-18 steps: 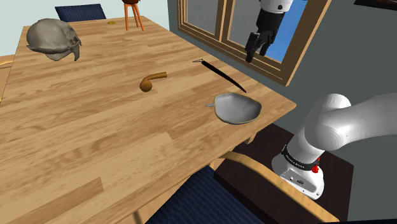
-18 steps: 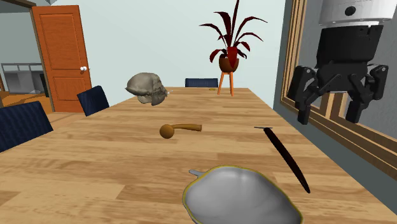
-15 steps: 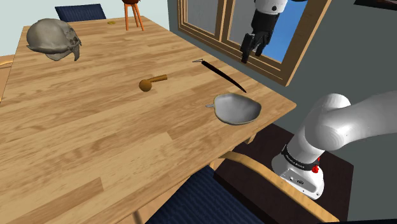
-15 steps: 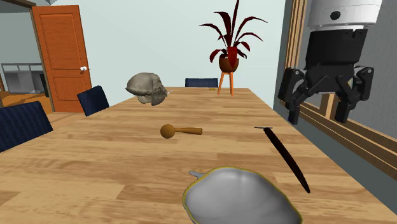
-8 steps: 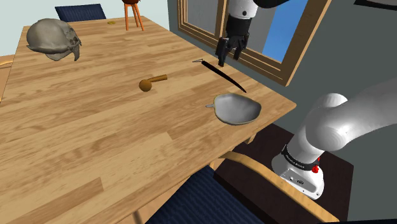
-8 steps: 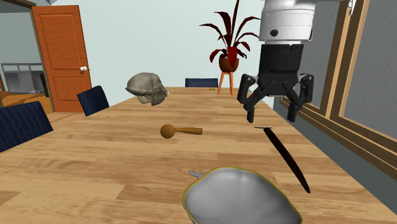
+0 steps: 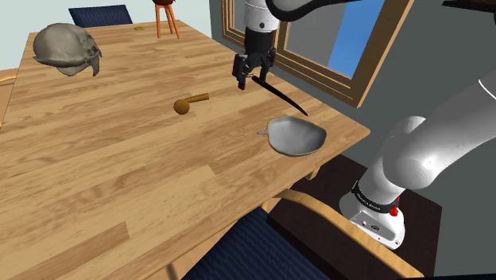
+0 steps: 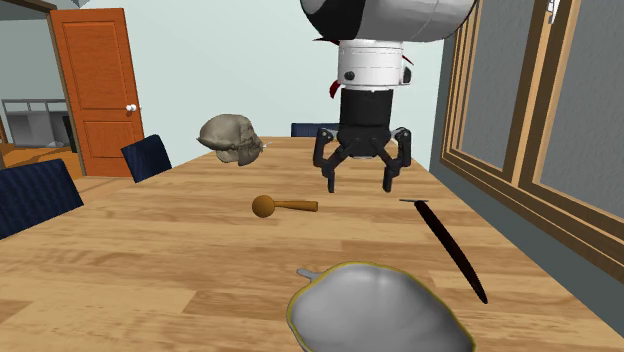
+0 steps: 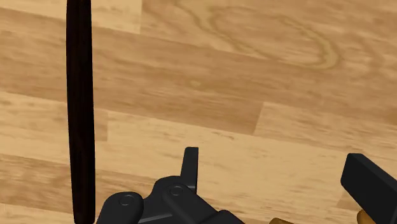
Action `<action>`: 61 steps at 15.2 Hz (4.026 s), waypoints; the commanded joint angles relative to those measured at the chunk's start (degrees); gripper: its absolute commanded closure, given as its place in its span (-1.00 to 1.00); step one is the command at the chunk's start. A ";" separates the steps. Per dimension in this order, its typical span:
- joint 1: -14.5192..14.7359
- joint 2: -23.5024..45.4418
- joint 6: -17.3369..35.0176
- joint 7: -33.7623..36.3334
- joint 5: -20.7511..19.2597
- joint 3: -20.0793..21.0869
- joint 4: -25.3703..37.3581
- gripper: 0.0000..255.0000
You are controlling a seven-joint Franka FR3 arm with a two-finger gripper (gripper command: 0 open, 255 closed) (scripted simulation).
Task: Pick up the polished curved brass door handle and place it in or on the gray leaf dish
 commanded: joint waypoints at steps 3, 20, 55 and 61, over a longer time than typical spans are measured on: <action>0.74 8.04 1.88 3.08 -0.69 2.44 6.45 -1.00; 6.54 37.21 2.40 13.07 -8.35 7.14 35.04 -1.00; 7.10 38.22 -4.56 12.95 -8.54 7.25 43.00 1.00; 7.66 39.34 -9.76 12.92 -8.84 7.32 49.30 1.00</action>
